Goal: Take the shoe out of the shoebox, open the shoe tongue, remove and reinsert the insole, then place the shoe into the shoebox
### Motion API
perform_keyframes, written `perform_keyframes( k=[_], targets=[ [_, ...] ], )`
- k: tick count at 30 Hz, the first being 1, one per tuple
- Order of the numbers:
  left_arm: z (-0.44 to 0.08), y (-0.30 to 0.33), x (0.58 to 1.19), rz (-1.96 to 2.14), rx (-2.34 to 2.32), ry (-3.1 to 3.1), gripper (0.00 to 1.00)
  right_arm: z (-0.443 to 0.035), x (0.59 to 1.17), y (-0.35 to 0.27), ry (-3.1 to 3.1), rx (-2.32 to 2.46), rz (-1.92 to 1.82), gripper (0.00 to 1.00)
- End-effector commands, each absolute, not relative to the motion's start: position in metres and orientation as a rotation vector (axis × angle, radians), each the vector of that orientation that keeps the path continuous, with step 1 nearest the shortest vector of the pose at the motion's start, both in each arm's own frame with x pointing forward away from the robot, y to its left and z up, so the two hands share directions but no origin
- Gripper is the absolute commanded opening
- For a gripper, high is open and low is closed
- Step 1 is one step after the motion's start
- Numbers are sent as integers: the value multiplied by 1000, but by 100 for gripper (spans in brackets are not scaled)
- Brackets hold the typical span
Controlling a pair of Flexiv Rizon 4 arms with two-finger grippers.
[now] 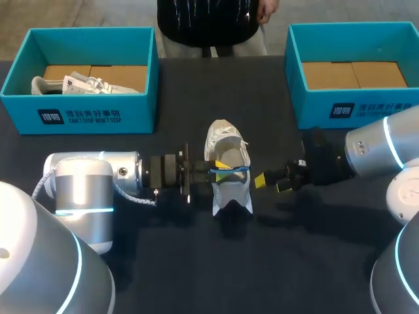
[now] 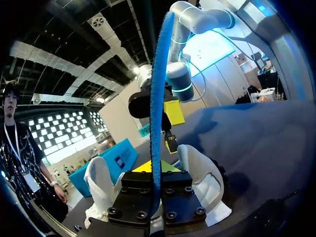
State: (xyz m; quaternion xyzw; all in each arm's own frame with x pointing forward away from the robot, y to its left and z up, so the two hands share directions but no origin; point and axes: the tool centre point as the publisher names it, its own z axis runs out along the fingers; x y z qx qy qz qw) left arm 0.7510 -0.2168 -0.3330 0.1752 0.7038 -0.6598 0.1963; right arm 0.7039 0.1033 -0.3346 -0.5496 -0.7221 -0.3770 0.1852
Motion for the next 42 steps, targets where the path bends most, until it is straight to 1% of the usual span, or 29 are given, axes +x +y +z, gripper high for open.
perform_keyframes(
  k=[1, 3, 4, 5, 6, 8, 16, 23, 25, 26, 27, 42],
  targets=[
    [-337, -222, 754, -1844, 489, 1983, 0, -335, 704, 104, -2036, -1550, -1064, 100],
    [-337, -222, 755, -1847, 480, 1987, 0, -335, 704, 104, -2036, -1550, -1064, 100],
    [-336, -223, 755, -1850, 474, 1984, 10, -335, 704, 104, -2036, -1550, -1064, 100],
    [-335, -223, 755, -1859, 467, 1981, 27, -335, 704, 104, -2036, -1550, -1064, 100],
    [-334, -223, 755, -1863, 463, 1978, 36, -335, 704, 104, -2036, -1550, -1064, 100],
    [-332, -222, 754, -1868, 461, 1969, 39, -335, 704, 104, -2036, -1550, -1064, 100],
    [-319, -220, 749, -1896, 460, 1926, 37, -335, 704, 104, -2036, -1550, -1064, 100],
    [-308, -217, 741, -1917, 482, 1893, 32, -335, 704, 104, -2036, -1550, -1064, 100],
    [-307, -218, 739, -1912, 506, 1891, 21, -335, 704, 104, -2036, -1550, -1064, 100],
    [-307, -218, 738, -1911, 512, 1891, 12, -335, 704, 104, -2036, -1550, -1064, 100],
    [-307, -218, 739, -1910, 515, 1891, 1, -335, 704, 104, -2036, -1550, -1064, 100],
    [-323, -220, 749, -1882, 534, 1931, 0, -335, 704, 104, -2036, -1550, -1064, 100]
  ],
)
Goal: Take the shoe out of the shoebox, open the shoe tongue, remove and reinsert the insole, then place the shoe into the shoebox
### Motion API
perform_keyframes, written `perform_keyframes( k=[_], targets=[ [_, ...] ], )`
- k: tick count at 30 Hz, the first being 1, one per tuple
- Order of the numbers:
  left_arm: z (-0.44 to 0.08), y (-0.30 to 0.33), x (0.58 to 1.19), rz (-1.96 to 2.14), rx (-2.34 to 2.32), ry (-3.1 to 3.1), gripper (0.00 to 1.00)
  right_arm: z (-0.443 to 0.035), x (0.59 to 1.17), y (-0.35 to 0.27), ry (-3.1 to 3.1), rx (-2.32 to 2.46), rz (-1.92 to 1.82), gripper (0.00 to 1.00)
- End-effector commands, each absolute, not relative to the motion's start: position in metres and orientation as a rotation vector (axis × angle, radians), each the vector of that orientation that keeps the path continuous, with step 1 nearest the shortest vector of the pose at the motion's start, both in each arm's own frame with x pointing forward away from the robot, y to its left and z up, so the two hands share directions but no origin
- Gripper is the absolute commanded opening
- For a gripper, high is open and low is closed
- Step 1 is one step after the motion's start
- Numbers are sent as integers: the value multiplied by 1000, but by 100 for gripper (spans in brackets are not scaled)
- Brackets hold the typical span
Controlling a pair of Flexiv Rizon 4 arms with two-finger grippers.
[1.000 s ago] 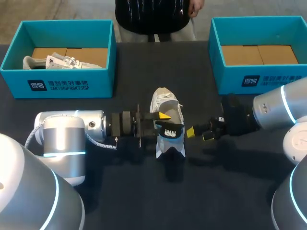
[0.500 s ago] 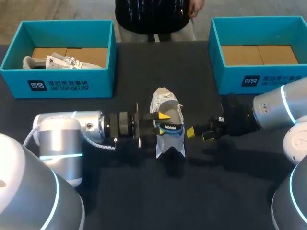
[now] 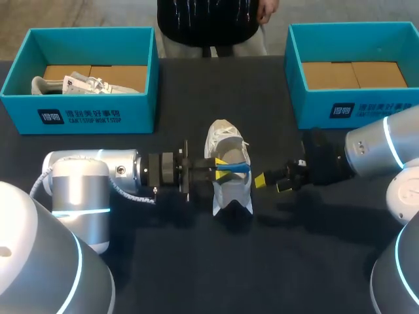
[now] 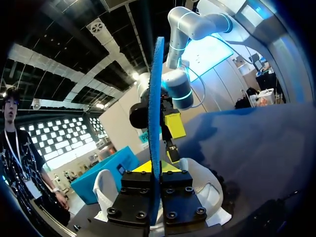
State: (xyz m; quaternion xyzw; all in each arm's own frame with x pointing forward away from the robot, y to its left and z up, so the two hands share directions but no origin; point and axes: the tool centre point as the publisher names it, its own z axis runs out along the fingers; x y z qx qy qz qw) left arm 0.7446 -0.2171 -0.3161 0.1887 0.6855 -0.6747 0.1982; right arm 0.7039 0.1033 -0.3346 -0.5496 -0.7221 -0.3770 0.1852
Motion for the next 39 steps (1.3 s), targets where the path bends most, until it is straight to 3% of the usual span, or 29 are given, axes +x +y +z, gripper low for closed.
perform_keyframes(
  k=[1, 14, 17, 20, 33, 36, 38, 39],
  targets=[
    [-324, -220, 749, -1881, 533, 1931, 0, -335, 704, 104, -2036, -1550, -1064, 100],
    [-340, -218, 759, -1829, 506, 1993, 0, -335, 704, 104, -2036, -1550, -1064, 100],
    [-335, -216, 758, -1831, 503, 1980, 47, -335, 704, 104, -2036, -1550, -1064, 100],
    [-328, -215, 754, -1837, 512, 1961, 49, -335, 704, 104, -2036, -1550, -1064, 100],
    [-309, -217, 743, -1857, 585, 1922, 43, -335, 704, 104, -2036, -1550, -1064, 100],
    [-310, -219, 743, -1856, 594, 1925, 23, -335, 704, 104, -2036, -1550, -1064, 100],
    [-312, -221, 743, -1856, 601, 1936, 0, -335, 704, 104, -2036, -1550, -1064, 100],
    [-314, -222, 743, -1855, 605, 1947, 0, -335, 704, 104, -2036, -1550, -1064, 100]
  ],
)
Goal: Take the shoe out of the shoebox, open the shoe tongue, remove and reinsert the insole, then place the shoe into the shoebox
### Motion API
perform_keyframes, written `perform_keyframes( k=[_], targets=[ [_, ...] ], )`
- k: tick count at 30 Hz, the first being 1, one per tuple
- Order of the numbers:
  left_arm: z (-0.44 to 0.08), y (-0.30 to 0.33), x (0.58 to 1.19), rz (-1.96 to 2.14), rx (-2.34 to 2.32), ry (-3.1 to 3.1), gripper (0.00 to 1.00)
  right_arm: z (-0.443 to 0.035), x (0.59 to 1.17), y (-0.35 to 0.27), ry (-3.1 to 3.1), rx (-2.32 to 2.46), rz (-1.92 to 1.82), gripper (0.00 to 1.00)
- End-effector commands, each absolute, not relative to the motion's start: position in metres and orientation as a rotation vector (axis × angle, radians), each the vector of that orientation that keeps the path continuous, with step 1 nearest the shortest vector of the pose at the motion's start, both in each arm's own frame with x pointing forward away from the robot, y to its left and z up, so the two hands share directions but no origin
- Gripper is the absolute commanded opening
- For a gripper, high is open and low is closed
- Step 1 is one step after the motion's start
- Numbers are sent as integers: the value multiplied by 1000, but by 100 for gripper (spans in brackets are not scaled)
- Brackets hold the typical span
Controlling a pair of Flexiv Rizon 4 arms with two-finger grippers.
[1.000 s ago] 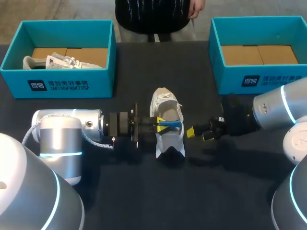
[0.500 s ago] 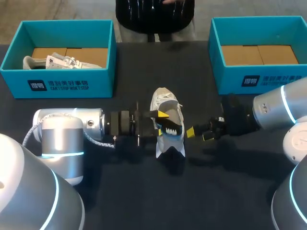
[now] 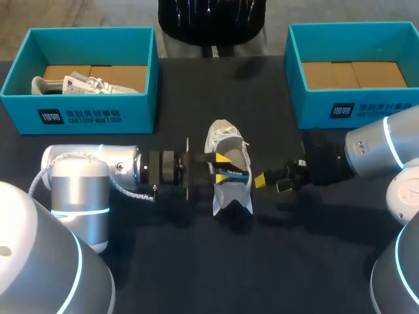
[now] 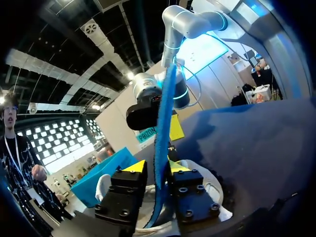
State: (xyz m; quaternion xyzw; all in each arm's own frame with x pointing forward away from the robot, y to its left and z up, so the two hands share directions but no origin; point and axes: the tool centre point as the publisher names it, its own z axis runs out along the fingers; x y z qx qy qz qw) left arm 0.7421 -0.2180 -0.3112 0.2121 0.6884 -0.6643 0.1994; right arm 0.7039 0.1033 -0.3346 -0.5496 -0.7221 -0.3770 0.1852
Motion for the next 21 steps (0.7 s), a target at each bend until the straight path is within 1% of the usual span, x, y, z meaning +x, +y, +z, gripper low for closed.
perform_keyframes(
  k=[1, 21],
  targets=[
    [-315, -222, 743, -1854, 608, 1949, 0, -335, 704, 104, -2036, -1550, -1064, 100],
    [-339, -218, 761, -1779, 598, 2050, 0, -335, 704, 104, -2036, -1550, -1064, 100]
  ],
)
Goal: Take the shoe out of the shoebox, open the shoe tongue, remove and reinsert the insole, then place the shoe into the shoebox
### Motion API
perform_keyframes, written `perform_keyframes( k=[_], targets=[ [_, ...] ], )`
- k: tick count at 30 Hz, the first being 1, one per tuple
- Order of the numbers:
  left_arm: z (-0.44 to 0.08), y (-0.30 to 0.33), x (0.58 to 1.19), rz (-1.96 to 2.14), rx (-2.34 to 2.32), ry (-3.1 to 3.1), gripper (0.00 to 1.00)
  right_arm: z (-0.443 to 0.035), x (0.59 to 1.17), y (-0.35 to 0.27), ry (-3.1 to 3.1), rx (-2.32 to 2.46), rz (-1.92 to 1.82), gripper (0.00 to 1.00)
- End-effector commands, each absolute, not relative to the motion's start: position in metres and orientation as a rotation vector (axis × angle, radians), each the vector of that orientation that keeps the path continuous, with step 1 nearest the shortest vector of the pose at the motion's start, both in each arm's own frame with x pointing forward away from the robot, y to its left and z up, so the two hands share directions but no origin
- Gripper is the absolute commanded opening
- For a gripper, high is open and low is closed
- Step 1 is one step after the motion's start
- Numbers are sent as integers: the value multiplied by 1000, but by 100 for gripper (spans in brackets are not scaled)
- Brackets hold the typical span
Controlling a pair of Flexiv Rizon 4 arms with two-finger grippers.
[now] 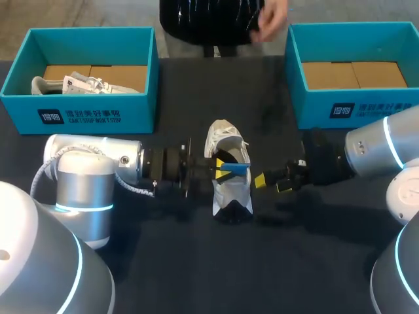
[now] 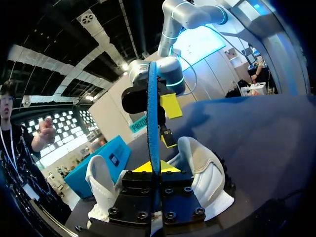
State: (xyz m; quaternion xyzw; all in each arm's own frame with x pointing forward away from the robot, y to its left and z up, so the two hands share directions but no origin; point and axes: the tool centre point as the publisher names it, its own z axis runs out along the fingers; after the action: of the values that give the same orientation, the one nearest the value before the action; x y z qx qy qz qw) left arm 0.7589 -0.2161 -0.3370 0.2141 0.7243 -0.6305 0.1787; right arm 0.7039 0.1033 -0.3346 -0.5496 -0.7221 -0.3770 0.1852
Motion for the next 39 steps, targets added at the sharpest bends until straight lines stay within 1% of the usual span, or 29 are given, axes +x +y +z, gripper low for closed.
perform_keyframes(
  k=[1, 3, 4, 5, 6, 7, 10, 16, 26, 30, 32, 34, 35, 36, 39],
  targets=[
    [-339, -218, 762, -1779, 594, 2051, 0, -335, 704, 104, -2036, -1550, -1064, 100],
    [-340, -217, 762, -1776, 591, 2053, 0, -335, 704, 104, -2036, -1550, -1064, 100],
    [-340, -217, 761, -1775, 590, 2053, 9, -335, 704, 104, -2036, -1550, -1064, 100],
    [-339, -216, 761, -1775, 590, 2053, 10, -335, 704, 104, -2036, -1550, -1064, 100],
    [-338, -216, 760, -1775, 589, 2052, 14, -335, 704, 104, -2036, -1550, -1064, 100],
    [-336, -215, 759, -1780, 589, 2045, 27, -335, 704, 104, -2036, -1550, -1064, 100],
    [-330, -216, 756, -1790, 603, 2032, 35, -335, 704, 104, -2036, -1550, -1064, 100],
    [-320, -221, 755, -1799, 634, 2009, 33, -335, 704, 104, -2036, -1550, -1064, 100],
    [-317, -232, 753, -1809, 680, 2013, 34, -335, 704, 104, -2036, -1550, -1064, 100],
    [-318, -233, 750, -1814, 693, 2027, 31, -335, 704, 104, -2036, -1550, -1064, 100],
    [-318, -233, 750, -1812, 697, 2035, 27, -335, 704, 104, -2036, -1550, -1064, 100],
    [-319, -232, 750, -1808, 698, 2041, 18, -335, 704, 104, -2036, -1550, -1064, 100],
    [-320, -232, 751, -1801, 700, 2046, 11, -335, 704, 104, -2036, -1550, -1064, 100],
    [-320, -231, 751, -1799, 699, 2049, 0, -335, 704, 104, -2036, -1550, -1064, 100],
    [-321, -230, 752, -1768, 705, 2065, 0, -335, 704, 104, -2036, -1550, -1064, 100]
  ],
)
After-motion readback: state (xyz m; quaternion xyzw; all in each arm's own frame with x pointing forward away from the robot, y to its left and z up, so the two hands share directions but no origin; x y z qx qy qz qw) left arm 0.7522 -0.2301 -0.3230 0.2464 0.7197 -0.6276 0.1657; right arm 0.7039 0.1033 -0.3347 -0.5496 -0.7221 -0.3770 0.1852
